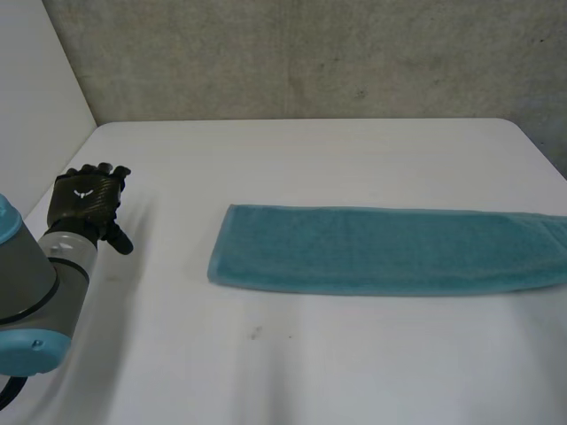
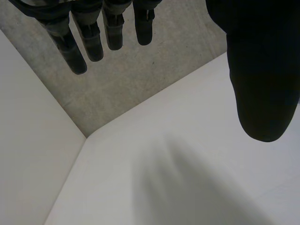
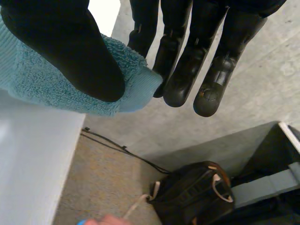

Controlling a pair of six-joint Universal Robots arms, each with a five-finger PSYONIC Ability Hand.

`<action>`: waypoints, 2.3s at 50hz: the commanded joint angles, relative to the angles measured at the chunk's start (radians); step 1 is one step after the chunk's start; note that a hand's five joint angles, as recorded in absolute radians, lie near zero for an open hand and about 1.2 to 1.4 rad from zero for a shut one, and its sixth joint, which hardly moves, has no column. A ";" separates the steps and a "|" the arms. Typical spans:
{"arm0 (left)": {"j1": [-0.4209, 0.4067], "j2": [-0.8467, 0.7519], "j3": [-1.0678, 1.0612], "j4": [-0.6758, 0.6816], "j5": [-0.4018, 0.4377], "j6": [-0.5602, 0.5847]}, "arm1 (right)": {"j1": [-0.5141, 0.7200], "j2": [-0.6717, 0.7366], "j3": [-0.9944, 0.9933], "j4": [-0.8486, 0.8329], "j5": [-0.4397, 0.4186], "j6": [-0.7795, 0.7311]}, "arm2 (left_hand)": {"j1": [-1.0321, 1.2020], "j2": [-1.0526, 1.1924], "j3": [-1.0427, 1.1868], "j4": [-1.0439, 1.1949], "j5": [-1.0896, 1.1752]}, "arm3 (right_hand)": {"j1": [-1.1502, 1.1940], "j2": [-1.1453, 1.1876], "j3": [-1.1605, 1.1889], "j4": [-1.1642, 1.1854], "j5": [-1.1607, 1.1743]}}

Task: Fold the laundry

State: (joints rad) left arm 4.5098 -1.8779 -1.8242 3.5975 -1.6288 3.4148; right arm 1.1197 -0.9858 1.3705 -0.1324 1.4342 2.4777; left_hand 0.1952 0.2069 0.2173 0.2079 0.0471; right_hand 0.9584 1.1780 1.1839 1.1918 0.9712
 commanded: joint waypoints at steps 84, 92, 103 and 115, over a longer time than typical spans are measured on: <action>-0.296 -0.050 0.128 -0.148 0.030 0.001 | 0.635 -0.211 0.339 -0.173 -0.083 0.095 | 0.007 -0.005 -0.016 -0.006 -0.020 | 0.438 0.218 0.212 0.204 0.251; -0.236 0.014 0.094 -0.151 0.026 0.000 | 1.081 -0.093 0.026 -0.141 0.019 0.020 | -0.002 -0.014 -0.024 -0.015 -0.029 | 0.438 0.218 0.212 0.204 0.251; -0.184 0.075 0.048 -0.151 0.024 -0.002 | 1.416 0.203 -0.203 -0.072 -0.076 0.018 | -0.002 -0.014 -0.024 -0.015 -0.029 | 0.438 0.218 0.212 0.204 0.251; -0.176 0.071 0.075 -0.143 0.033 -0.002 | 1.370 0.119 -0.208 -0.070 0.097 0.115 | -0.002 -0.014 -0.024 -0.015 -0.029 | -0.770 -0.990 -0.996 -1.004 -0.958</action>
State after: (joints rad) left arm 4.3336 -1.8015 -1.7790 3.4489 -1.5997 3.4130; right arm 2.5444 -0.7566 1.1365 -0.2028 1.4085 2.5122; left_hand 0.1952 0.2069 0.2174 0.2079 0.0471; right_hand 0.4928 0.6128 0.6309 0.6343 0.4549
